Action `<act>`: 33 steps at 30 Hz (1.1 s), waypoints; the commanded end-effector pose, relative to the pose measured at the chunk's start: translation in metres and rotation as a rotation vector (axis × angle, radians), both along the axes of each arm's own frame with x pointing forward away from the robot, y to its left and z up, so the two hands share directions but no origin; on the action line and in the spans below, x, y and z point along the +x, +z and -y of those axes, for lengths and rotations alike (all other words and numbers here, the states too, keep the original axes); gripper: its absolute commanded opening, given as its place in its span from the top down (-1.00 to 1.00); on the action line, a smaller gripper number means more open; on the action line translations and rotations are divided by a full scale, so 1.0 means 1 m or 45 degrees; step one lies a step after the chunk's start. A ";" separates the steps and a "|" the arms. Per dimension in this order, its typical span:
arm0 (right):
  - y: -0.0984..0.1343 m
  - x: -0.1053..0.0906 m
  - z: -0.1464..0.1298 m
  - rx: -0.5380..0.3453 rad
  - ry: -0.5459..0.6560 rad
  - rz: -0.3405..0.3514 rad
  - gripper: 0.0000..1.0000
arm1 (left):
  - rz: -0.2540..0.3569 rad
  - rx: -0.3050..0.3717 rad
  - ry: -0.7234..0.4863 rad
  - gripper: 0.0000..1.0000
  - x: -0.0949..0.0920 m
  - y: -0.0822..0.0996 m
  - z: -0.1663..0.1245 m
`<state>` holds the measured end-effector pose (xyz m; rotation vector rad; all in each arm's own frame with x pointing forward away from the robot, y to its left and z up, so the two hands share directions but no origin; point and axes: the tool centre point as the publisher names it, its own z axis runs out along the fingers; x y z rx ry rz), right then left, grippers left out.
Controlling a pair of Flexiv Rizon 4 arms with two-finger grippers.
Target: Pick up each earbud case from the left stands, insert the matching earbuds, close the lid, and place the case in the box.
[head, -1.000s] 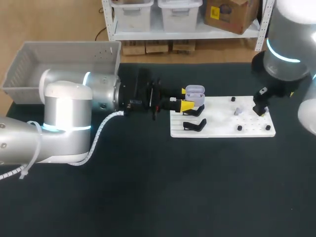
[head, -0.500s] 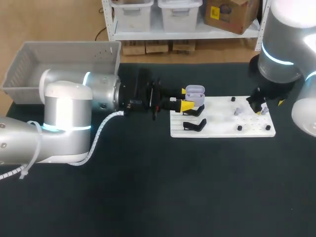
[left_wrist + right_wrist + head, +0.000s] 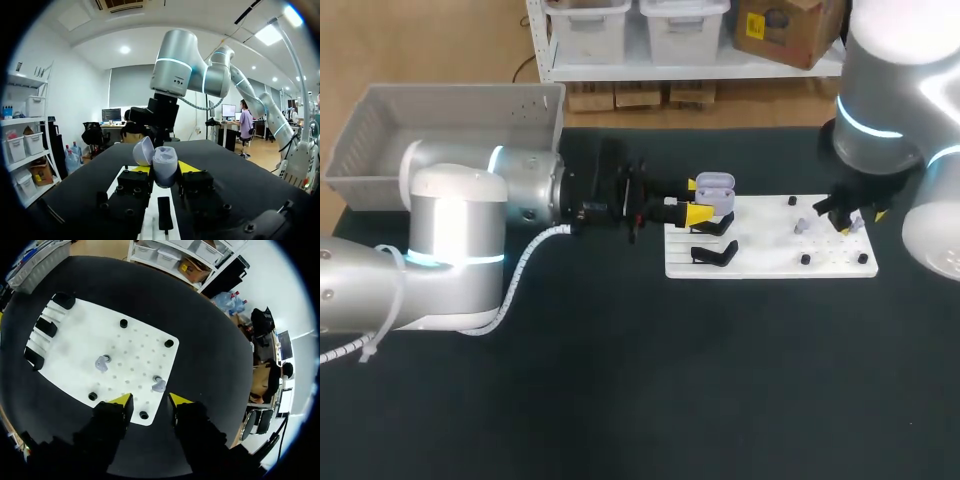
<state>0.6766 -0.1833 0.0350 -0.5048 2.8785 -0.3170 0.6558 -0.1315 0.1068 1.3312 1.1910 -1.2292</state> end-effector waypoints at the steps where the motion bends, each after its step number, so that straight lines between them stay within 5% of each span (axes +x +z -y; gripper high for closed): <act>1: -0.006 0.005 0.000 -0.017 -0.018 0.000 0.14 | 0.003 -0.003 0.005 1.00 -0.001 -0.001 0.000; 33: -0.021 0.017 0.007 -0.020 -0.039 -0.004 0.35 | 0.003 -0.003 0.005 1.00 -0.001 -0.001 0.000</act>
